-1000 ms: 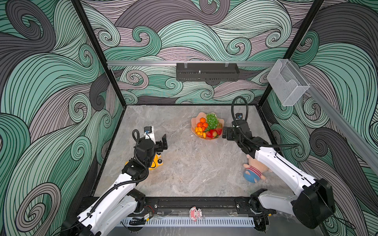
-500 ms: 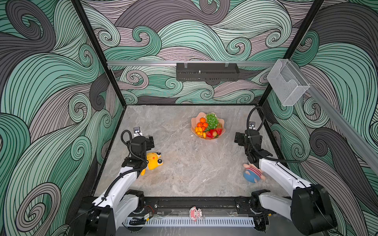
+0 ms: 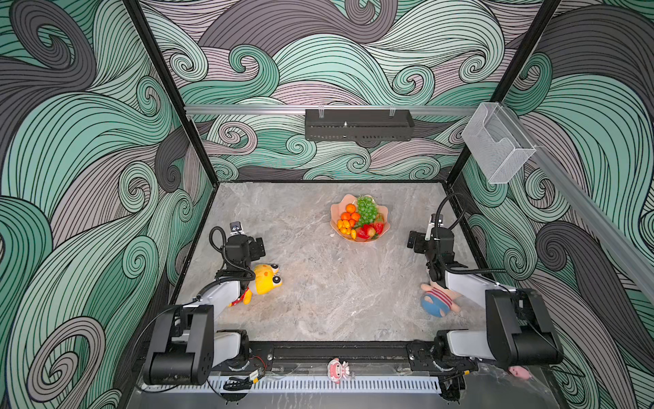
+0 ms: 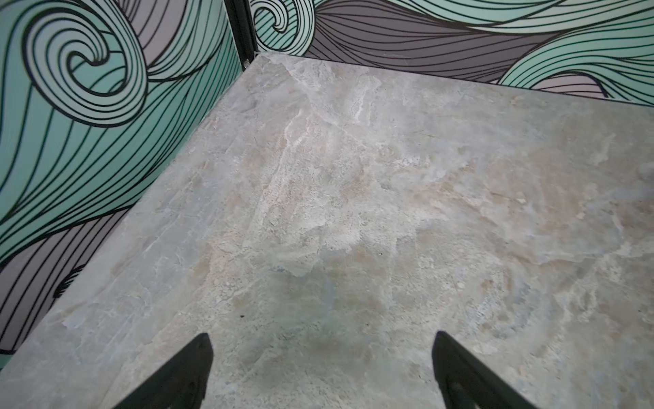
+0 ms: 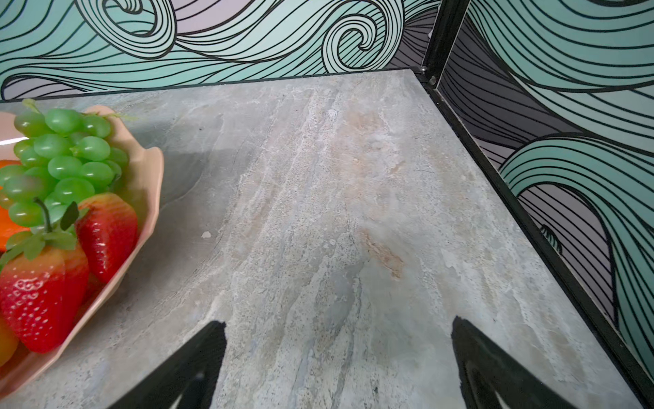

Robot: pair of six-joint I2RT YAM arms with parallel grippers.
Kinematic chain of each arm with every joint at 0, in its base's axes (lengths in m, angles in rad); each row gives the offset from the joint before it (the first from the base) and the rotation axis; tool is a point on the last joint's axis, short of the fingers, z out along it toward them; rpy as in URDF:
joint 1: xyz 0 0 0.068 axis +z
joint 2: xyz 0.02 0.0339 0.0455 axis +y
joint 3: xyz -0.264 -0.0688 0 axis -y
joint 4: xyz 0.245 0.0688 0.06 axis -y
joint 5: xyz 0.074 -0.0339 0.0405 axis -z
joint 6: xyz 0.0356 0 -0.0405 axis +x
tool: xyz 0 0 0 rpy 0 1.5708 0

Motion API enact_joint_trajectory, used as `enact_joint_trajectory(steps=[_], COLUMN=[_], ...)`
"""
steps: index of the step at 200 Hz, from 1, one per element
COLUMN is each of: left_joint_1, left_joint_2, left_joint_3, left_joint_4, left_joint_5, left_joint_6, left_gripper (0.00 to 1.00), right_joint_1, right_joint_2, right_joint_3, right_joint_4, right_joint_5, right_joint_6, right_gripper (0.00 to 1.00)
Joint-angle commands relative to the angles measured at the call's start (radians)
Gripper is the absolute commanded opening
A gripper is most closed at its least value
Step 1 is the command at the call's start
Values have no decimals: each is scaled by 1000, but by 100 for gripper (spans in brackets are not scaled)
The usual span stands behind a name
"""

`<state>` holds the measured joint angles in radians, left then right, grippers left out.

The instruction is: Place and organize the fake fruits in the fruit bowl

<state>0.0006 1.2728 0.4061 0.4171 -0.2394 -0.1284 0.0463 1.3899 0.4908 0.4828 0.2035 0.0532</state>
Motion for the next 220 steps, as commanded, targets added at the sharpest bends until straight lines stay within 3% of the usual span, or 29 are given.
enact_joint_trajectory(steps=[1,74,87,117,220], left_joint_1=[10,38,39,44,42], left_joint_2=[40,245,243,253,250], left_joint_3=[22,-21,9,75,65], left_joint_4=[126,410,344,222,244], left_joint_5=[72,118,114,84,88], left_joint_6=[57,97,84,64,67], left_gripper=[99,99,99,99,98], right_joint_1=[-16,-32,-33,-33,-20], right_joint_2=[30,135,158,154,149], right_joint_3=[-13,-99,-133,-89,-84], right_joint_4=[116,374,473,384,360], right_joint_5=[-39,-107,-111,-161,-156], right_joint_6=[-18,-47,-49,-66,-80], right_gripper=[99,99,99,99,99])
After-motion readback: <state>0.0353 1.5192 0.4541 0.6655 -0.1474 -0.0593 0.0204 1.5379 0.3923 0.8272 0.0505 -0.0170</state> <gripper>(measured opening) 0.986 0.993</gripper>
